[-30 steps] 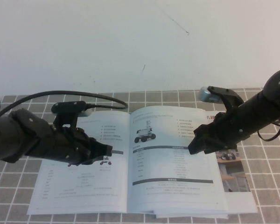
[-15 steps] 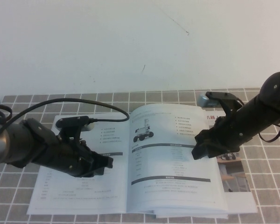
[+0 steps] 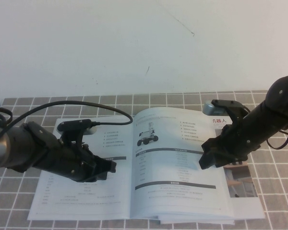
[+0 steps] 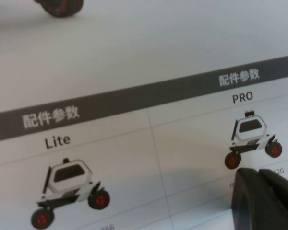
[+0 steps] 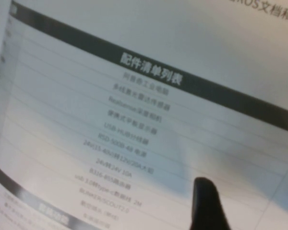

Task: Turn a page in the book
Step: Open the closed book

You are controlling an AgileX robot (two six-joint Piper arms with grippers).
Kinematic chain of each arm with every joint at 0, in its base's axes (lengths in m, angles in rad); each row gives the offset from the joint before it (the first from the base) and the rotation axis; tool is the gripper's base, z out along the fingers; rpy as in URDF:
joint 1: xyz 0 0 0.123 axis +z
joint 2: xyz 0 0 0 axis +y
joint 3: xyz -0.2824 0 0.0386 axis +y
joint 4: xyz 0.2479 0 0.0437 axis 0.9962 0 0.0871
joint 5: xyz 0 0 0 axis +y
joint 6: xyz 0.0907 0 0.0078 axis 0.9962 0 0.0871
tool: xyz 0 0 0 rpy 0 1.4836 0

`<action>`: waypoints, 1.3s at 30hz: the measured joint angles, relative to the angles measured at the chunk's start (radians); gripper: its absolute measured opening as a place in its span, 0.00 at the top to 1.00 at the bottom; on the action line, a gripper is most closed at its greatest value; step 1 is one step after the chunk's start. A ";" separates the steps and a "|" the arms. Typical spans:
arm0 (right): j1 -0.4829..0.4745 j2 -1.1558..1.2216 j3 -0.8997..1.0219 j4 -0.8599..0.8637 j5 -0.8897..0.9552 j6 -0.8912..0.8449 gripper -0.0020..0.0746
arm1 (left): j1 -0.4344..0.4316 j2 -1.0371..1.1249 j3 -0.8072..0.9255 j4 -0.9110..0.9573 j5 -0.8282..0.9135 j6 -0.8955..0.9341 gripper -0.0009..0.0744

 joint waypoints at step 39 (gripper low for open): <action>-0.020 0.001 -0.072 -0.051 0.123 -0.031 0.47 | 0.002 0.014 -0.008 -0.030 0.019 0.017 0.99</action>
